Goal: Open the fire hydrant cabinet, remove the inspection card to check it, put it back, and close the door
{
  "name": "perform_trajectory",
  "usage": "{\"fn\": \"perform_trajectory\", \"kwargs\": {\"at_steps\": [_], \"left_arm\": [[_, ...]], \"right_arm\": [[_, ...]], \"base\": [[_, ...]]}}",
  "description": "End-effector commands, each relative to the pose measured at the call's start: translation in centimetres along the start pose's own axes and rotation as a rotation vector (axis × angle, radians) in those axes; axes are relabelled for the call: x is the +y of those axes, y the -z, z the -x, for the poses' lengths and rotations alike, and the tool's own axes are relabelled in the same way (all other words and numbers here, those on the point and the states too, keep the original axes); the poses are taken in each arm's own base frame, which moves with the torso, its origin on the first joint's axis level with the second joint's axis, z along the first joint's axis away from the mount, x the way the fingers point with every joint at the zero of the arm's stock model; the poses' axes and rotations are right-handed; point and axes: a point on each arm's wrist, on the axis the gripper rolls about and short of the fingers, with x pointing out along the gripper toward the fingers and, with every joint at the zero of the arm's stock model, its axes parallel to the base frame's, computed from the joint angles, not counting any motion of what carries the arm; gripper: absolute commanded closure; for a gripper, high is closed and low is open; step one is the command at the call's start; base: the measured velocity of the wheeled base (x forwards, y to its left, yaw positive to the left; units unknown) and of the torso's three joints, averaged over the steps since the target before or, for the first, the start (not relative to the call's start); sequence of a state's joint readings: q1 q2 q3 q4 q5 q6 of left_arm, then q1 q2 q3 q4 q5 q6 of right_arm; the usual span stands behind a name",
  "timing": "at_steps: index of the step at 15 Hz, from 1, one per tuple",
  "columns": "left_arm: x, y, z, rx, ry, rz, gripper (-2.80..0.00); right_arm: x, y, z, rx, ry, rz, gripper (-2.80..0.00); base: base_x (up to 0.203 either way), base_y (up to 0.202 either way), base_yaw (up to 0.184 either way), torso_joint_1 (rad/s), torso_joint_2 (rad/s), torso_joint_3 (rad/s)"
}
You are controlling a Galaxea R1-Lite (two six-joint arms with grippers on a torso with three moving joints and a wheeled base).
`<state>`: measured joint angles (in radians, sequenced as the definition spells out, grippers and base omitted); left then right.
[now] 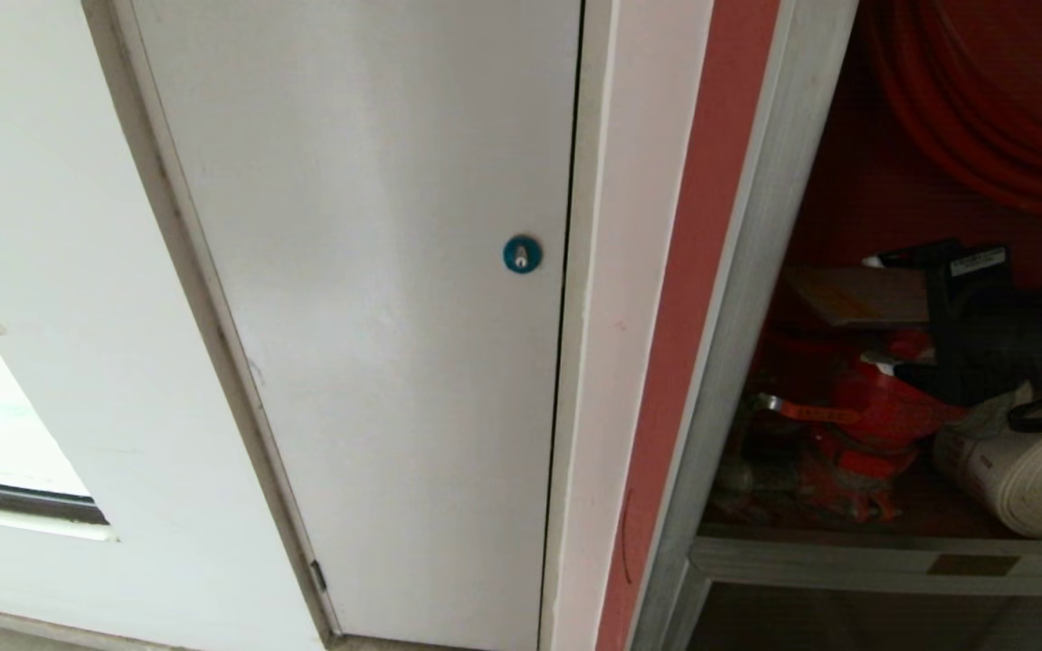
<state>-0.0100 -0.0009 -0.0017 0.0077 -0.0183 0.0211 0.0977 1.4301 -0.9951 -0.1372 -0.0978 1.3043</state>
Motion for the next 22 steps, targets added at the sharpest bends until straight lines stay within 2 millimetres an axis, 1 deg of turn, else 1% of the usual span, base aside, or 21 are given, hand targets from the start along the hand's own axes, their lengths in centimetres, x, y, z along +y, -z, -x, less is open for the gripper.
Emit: {"fn": "perform_trajectory", "kwargs": {"at_steps": [1, 5, 10, 11, 12, 18, 22], "left_arm": [[0.0, 0.0, 0.0, 0.000, -0.001, 0.000, 0.00], [0.0, 0.0, 0.0, 0.000, -0.001, 0.000, 0.00], [0.0, 0.0, 0.0, 0.000, -0.001, 0.000, 0.00], [0.0, 0.0, 0.0, 0.000, -0.001, 0.000, 0.00], [0.0, 0.0, 0.0, 0.000, -0.001, 0.000, 0.00], [0.0, 0.0, 0.0, 0.000, -0.001, 0.000, 0.00], [0.0, 0.0, 0.0, -0.001, 0.000, 0.000, 0.00]], "right_arm": [[-0.1, 0.2, -0.8, 0.002, 0.012, -0.005, -2.80], [0.7, 0.3, -1.3, 0.006, -0.006, -0.002, -2.80], [0.8, 0.4, -1.7, 0.008, -0.002, -0.001, -2.80], [0.8, 0.4, -1.9, 0.008, -0.002, -0.001, 0.00], [0.8, 0.4, -2.1, 0.009, 0.001, -0.001, 0.00], [0.8, 0.4, -2.1, 0.012, 0.007, 0.000, 0.00], [0.7, 0.4, -1.5, 0.019, 0.002, 0.000, 0.00]], "base": [[0.000, 0.000, 0.000, 0.000, 0.00, 0.000], [0.000, 0.000, 0.000, 0.000, 0.00, 0.000], [0.000, 0.000, 0.000, 0.000, 0.00, 0.000], [0.000, 0.000, 0.000, 0.000, 0.00, 0.000], [0.000, 0.000, 0.000, 0.000, 0.00, 0.000], [0.000, 0.000, 0.000, 0.000, 0.00, 0.000], [0.000, 0.000, 0.000, 0.000, 0.00, 0.000]]}}
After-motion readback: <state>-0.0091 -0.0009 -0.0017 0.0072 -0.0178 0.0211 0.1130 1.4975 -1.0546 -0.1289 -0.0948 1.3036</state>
